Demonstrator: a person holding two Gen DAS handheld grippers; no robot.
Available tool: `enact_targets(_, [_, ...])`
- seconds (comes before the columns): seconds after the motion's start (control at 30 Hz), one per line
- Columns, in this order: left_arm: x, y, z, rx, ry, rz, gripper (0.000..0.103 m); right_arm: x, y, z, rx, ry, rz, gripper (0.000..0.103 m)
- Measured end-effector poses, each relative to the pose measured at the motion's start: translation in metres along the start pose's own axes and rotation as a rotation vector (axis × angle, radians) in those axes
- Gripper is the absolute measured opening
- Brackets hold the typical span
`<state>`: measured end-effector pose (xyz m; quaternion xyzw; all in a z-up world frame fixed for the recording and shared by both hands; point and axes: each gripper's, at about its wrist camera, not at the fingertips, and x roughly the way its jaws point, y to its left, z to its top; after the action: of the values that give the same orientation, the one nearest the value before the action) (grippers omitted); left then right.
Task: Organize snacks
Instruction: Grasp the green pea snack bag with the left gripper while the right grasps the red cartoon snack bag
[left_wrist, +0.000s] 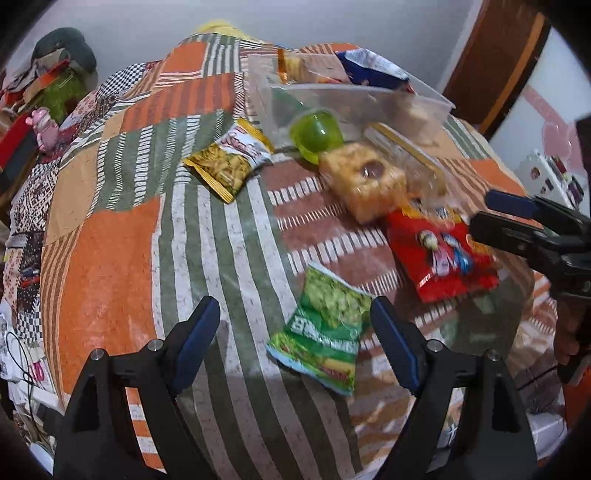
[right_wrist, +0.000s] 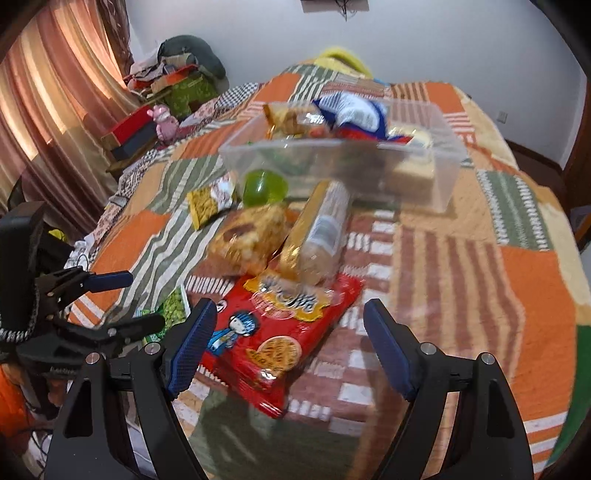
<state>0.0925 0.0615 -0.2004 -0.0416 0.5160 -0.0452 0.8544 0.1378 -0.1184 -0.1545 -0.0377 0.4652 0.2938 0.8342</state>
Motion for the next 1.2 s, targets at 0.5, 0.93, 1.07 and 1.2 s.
enact_targets(0.5, [0.029, -0.002, -0.01, 0.038, 0.019, 0.043, 0.072, 0.015, -0.002, -0.01, 0.002, 0.05, -0.021, 0.084])
enact_targets(0.93, [0.024, 0.021, 0.006, -0.023, -0.034, 0.054, 0.043, 0.003, -0.018, -0.009, 0.085, 0.056, 0.006, 0.085])
enact_targets(1.07, [0.017, 0.026, 0.011, -0.041, -0.059, 0.057, 0.043, 0.017, 0.002, -0.003, 0.034, 0.075, 0.004, 0.086])
enact_targets(1.2, [0.01, 0.029, 0.015, -0.053, -0.085, 0.059, 0.043, 0.034, 0.009, -0.003, 0.01, 0.113, -0.031, 0.087])
